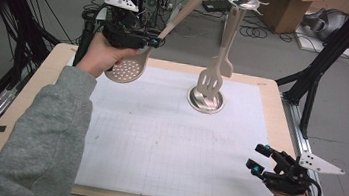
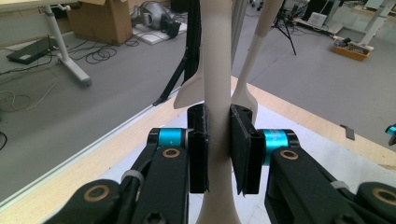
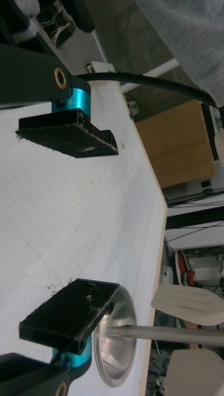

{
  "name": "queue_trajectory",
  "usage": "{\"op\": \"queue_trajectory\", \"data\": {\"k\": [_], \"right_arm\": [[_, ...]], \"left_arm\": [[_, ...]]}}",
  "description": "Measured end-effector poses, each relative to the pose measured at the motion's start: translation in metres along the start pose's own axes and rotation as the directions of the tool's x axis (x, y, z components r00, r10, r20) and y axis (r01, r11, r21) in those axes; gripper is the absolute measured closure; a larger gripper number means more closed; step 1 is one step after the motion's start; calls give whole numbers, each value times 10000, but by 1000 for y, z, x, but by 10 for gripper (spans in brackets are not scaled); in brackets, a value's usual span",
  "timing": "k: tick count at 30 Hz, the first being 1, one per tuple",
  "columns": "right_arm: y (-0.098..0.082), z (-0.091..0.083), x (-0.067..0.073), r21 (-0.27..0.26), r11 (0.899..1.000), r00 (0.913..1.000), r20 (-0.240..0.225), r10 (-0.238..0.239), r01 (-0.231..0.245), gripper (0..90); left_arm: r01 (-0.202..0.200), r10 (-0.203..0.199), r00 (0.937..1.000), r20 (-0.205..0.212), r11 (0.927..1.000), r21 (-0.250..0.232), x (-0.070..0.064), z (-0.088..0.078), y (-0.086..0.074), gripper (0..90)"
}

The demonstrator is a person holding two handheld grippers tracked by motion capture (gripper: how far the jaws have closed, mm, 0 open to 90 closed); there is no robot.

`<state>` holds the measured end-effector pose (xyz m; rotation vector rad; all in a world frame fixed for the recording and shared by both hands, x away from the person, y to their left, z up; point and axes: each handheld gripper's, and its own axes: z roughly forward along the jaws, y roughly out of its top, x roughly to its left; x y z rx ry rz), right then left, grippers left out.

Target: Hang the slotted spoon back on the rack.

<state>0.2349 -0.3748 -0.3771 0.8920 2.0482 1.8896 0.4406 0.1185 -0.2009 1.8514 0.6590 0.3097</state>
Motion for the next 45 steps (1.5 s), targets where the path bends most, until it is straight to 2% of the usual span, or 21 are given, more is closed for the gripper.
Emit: {"op": "queue_trajectory", "data": {"k": [13,20,25,33,39,45], "right_arm": [[-2,-8,4,-28,10000,10000,68,-30,31,249],[-2,-6,5,61,9998,9995,-262,-189,191,214],[-2,-5,6,75,9996,9991,-327,-280,283,211],[-2,-6,5,10,9997,9992,-320,-256,256,211],[-3,-6,5,61,9997,9990,-378,-239,242,211],[-4,-5,5,155,9996,9989,-404,-220,226,211]], "left_arm": [[-92,90,9995,316,10000,36,-4,10,2,777],[-94,92,9991,418,9999,48,-5,16,3,777],[-86,78,9987,501,9999,141,-6,22,3,777],[-24,16,9986,525,9999,162,-4,27,2,777],[-13,2,9968,803,9999,134,-1,31,1,776],[62,-83,9958,915,9997,227,2,37,-2,776]]}}
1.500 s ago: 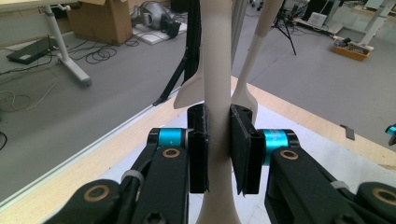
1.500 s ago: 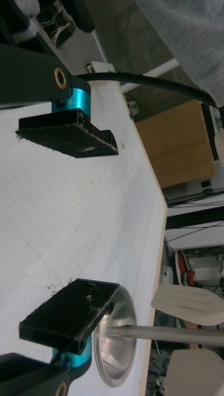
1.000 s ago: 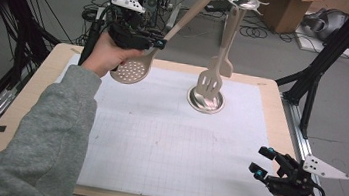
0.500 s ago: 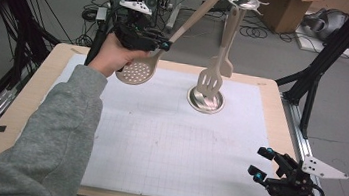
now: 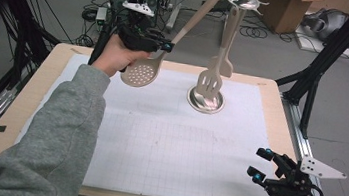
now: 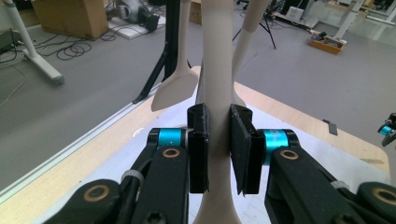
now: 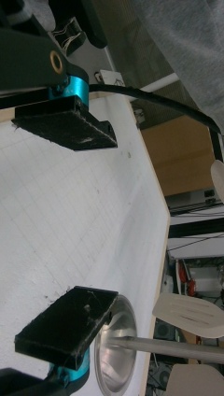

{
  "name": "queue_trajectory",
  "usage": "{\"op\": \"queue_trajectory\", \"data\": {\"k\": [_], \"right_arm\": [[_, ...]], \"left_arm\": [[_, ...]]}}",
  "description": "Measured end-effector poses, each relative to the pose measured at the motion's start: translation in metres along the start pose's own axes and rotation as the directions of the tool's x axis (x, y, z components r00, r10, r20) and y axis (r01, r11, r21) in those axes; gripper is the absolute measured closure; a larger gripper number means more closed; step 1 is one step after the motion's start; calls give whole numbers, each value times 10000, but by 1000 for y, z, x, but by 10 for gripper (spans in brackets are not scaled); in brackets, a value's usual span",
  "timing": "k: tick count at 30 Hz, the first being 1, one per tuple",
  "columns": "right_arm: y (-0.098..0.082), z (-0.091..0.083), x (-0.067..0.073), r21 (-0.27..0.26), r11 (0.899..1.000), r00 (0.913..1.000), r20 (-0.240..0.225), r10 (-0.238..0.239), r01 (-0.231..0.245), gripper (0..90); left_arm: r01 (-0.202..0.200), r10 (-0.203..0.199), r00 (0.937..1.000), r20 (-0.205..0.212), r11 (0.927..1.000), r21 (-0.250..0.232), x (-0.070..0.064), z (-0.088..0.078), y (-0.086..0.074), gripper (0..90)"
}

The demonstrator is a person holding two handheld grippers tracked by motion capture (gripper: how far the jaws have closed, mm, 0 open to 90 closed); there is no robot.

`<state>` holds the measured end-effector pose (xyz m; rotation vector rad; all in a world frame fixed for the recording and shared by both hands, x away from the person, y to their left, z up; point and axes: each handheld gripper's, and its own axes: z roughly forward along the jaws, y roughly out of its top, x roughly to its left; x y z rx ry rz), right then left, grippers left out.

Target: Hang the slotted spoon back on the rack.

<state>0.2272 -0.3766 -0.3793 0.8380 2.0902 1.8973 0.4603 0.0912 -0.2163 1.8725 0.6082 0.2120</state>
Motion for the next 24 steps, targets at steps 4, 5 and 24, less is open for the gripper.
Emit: {"op": "queue_trajectory", "data": {"k": [4,5,24], "right_arm": [[-1,-1,-1,-3,10000,10000,43,34,-34,211],[-1,-1,-1,-3,10000,10000,52,18,-18,211],[-6,-5,-5,0,9998,9996,240,178,-178,211]], "left_arm": [[-20,19,10000,91,10000,59,3,3,-1,776],[-3,3,10000,97,10000,67,3,4,-2,776],[261,-285,9959,861,9993,285,13,21,-3,777]]}}
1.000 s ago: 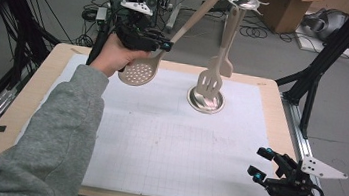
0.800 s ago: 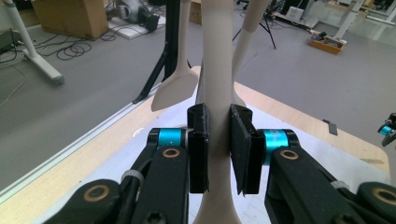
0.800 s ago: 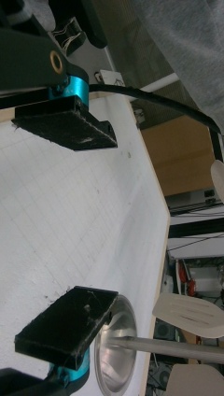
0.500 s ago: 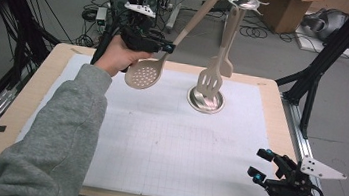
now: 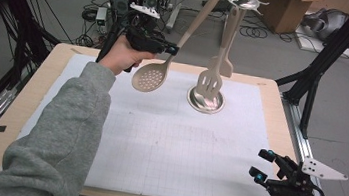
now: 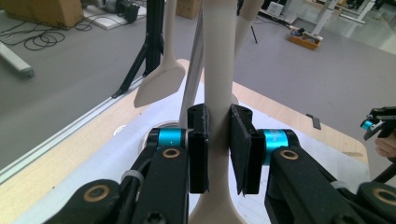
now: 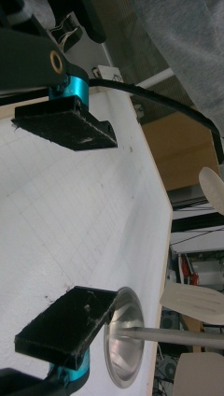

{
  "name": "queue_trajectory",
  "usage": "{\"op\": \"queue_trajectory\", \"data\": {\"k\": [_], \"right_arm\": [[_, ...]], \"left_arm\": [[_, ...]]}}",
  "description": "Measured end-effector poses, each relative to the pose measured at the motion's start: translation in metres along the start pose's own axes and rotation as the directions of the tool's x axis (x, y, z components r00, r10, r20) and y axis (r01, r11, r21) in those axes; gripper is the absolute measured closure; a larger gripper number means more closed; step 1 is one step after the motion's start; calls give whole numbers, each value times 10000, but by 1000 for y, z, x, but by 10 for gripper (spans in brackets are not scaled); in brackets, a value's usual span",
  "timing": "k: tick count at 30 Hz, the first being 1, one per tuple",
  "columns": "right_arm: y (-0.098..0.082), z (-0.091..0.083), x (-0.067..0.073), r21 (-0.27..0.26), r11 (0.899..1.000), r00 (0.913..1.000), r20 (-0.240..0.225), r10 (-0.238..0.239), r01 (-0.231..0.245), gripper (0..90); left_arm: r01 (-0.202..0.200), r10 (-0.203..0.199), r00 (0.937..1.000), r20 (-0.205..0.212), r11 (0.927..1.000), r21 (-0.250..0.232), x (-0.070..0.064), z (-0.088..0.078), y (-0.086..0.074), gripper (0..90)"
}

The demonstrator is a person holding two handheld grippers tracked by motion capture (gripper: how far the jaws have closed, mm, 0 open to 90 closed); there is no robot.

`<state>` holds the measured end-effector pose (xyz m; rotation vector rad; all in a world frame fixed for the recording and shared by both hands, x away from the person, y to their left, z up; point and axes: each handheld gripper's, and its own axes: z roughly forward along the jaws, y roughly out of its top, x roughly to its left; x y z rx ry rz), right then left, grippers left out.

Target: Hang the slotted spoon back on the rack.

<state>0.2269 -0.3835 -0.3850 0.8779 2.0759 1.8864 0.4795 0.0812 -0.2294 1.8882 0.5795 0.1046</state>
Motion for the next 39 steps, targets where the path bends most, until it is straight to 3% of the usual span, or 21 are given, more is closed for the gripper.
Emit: {"op": "queue_trajectory", "data": {"k": [9,18,39], "right_arm": [[-2,2,-2,129,9998,9998,-104,154,-153,211],[-2,-2,-3,88,9998,9999,5,150,-150,211],[-5,0,-5,177,9996,9997,23,242,-242,211]], "left_arm": [[-41,32,9995,320,9996,272,1,5,4,777],[-326,324,9995,59,9982,510,1,17,4,776],[-619,630,9980,-100,9939,916,0,48,3,776]]}}
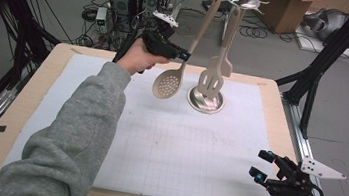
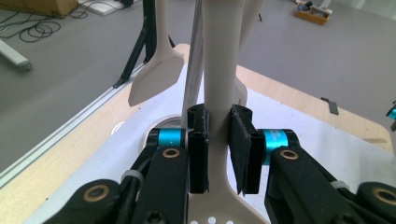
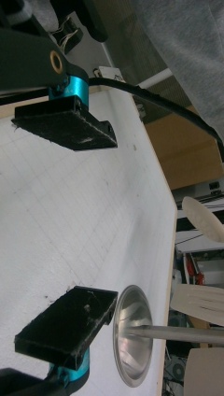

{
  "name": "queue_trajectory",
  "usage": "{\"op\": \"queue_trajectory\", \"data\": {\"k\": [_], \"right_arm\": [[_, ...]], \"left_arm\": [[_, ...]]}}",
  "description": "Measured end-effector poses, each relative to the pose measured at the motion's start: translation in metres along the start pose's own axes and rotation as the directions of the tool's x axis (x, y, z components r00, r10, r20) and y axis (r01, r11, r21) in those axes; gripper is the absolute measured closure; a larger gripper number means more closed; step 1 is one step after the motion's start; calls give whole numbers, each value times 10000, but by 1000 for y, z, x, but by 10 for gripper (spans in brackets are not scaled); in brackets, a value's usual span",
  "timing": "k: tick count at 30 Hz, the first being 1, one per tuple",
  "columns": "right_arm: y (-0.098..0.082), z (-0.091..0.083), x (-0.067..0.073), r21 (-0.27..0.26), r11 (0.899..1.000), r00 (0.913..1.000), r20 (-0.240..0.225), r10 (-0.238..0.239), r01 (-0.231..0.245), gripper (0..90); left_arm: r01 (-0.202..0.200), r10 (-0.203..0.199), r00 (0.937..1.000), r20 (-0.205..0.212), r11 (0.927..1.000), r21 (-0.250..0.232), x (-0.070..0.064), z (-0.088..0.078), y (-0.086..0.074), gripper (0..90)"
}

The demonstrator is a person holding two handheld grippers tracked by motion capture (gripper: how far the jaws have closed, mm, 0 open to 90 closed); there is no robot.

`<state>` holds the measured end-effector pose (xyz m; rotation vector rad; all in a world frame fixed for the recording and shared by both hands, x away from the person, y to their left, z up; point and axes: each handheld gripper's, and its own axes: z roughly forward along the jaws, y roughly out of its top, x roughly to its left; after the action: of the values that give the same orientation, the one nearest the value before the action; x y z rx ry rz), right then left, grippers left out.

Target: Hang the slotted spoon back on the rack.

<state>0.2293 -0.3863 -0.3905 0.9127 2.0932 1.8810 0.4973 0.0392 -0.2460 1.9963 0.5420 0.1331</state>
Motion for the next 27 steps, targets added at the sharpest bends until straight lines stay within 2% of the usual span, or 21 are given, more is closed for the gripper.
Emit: {"op": "queue_trajectory", "data": {"k": [4,11,19,27], "right_arm": [[0,-2,-1,-65,10000,10000,41,-45,45,211],[-1,-5,-2,-128,9999,9999,103,30,-28,211],[-2,-5,-4,-129,9999,9999,103,107,-106,211],[-3,-5,-3,-137,9999,9999,103,89,-88,211]], "left_arm": [[-8,8,10000,-58,10000,-2,0,8,0,776],[-233,230,9990,-372,9997,-67,1,16,1,776],[-266,265,9970,-729,9996,-6,-1,25,3,776],[-407,395,9955,-857,9991,-116,-1,32,4,774]]}}
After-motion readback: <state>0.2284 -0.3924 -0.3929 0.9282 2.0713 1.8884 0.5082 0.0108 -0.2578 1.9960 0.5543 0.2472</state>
